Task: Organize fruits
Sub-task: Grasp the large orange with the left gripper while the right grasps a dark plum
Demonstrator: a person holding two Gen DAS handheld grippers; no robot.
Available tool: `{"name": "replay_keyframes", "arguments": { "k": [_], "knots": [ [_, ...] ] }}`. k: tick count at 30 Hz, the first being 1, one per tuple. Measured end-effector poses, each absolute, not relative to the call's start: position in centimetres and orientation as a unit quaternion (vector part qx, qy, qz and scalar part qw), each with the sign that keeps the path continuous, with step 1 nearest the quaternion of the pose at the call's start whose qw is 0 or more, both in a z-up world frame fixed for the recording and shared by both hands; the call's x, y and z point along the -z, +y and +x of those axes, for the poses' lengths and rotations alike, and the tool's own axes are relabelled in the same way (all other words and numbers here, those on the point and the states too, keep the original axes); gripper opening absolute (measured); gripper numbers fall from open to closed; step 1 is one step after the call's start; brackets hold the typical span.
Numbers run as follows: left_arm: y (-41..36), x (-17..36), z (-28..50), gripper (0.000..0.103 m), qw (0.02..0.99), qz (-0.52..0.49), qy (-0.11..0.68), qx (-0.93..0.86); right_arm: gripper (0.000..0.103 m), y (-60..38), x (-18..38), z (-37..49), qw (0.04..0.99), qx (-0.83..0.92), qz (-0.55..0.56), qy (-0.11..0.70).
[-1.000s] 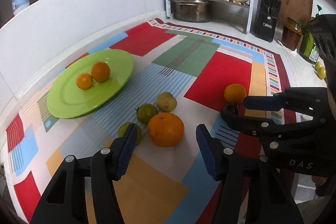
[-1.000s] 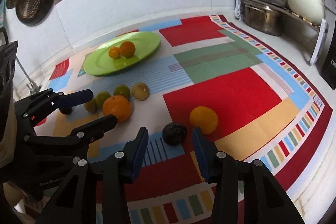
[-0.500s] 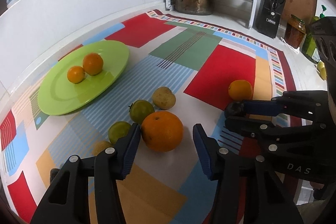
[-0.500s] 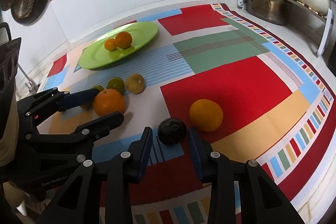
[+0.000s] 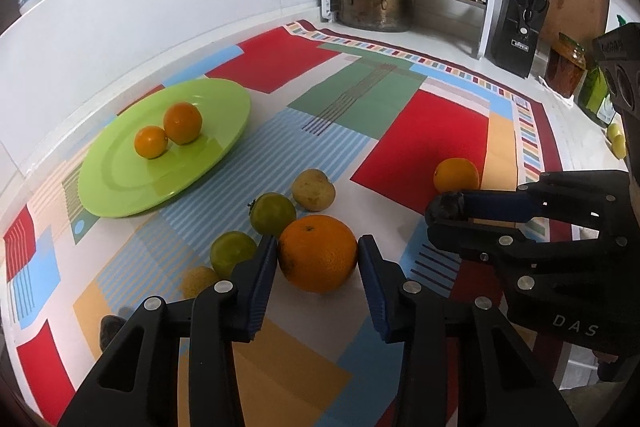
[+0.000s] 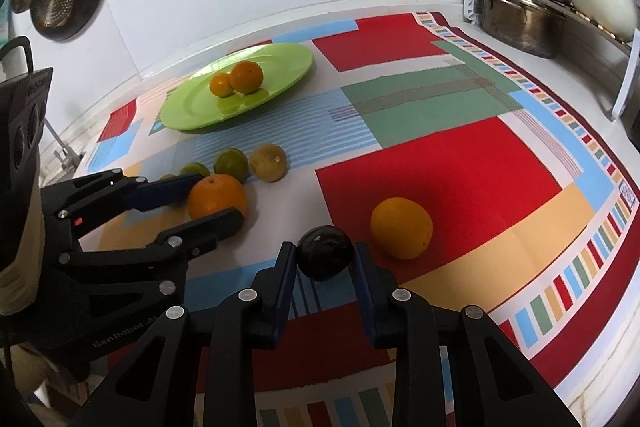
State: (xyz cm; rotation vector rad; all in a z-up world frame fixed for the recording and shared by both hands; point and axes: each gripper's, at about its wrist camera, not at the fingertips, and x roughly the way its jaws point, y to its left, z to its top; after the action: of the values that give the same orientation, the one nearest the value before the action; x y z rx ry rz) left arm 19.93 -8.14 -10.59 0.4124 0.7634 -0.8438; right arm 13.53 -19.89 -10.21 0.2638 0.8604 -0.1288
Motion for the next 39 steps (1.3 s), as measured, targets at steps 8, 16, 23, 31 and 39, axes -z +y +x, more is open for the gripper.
{"name": "replay_keyframes", "arguments": {
  "k": [8, 16, 23, 31, 39],
  "knots": [
    [-7.6, 8.7, 19.3, 0.041, 0.836, 0.179, 0.351, 0.383, 0.03, -19.9, 8.4, 13.5, 0.908, 0.05, 0.114, 0.399],
    [-6.7, 6.2, 19.5, 0.041, 0.854, 0.158, 0.337, 0.364, 0.03, -19.6, 5.9, 14.2, 0.921, 0.024, 0.099, 0.376],
    [-5.5, 4.1, 20.1, 0.041, 0.872, 0.142, 0.323, 0.34, 0.03, -19.2, 3.6, 15.7, 0.931, -0.004, 0.09, 0.353],
    [-4.0, 2.5, 22.4, 0.041, 0.888, 0.125, 0.314, 0.313, 0.03, -18.3, 1.9, 19.1, 0.936, -0.041, 0.084, 0.34],
    [-2.8, 1.3, 26.0, 0.041, 0.895, 0.113, 0.312, 0.298, 0.03, -17.0, 0.2, 23.1, 0.939, -0.068, 0.067, 0.329]
  ]
}}
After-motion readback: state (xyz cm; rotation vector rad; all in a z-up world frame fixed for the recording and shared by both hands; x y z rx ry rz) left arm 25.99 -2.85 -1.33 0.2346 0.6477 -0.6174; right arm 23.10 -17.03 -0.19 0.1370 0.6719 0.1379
